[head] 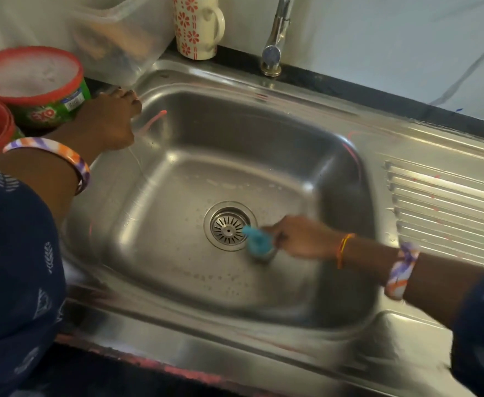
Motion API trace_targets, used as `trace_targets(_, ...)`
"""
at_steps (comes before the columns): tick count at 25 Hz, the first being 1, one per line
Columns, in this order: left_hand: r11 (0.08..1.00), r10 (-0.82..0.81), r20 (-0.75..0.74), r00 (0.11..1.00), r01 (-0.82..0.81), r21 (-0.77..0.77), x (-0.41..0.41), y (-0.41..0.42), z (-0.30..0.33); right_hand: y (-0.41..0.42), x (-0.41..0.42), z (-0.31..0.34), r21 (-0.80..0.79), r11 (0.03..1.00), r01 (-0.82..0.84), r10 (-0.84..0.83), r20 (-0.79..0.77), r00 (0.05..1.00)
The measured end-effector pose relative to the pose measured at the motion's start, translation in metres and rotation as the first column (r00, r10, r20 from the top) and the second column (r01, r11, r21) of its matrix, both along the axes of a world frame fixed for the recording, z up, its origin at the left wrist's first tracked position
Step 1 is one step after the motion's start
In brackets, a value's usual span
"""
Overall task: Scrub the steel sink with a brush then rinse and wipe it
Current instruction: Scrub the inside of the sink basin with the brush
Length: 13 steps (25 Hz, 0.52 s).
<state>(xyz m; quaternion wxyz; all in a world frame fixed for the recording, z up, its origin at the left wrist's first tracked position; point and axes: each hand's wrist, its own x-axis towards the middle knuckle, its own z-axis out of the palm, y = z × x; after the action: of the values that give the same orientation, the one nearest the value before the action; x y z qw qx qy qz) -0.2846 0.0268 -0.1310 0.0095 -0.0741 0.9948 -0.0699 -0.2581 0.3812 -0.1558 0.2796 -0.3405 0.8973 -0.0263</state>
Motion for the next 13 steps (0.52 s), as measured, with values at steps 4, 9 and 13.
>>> trace_targets(4, 1.0, -0.012, -0.007, 1.0, 0.012, 0.019, 0.0, -0.001, -0.001, -0.008, 0.037, 0.002, -0.063, 0.99, -0.122, 0.133, 0.215, 0.967)
trace_targets(9, 0.999, -0.015, -0.014, 1.0, 0.015, 0.028, 0.001, -0.001, 0.0, 0.011, -0.028, 0.009, 0.125, 0.987, 0.102, -0.087, -0.122, 0.989)
trace_targets(13, 1.0, 0.001, 0.006, 1.0, -0.002, 0.025, 0.0, -0.002, 0.0, 0.016, 0.038, 0.022, 0.106, 0.986, -0.132, 0.089, 0.338, 0.937)
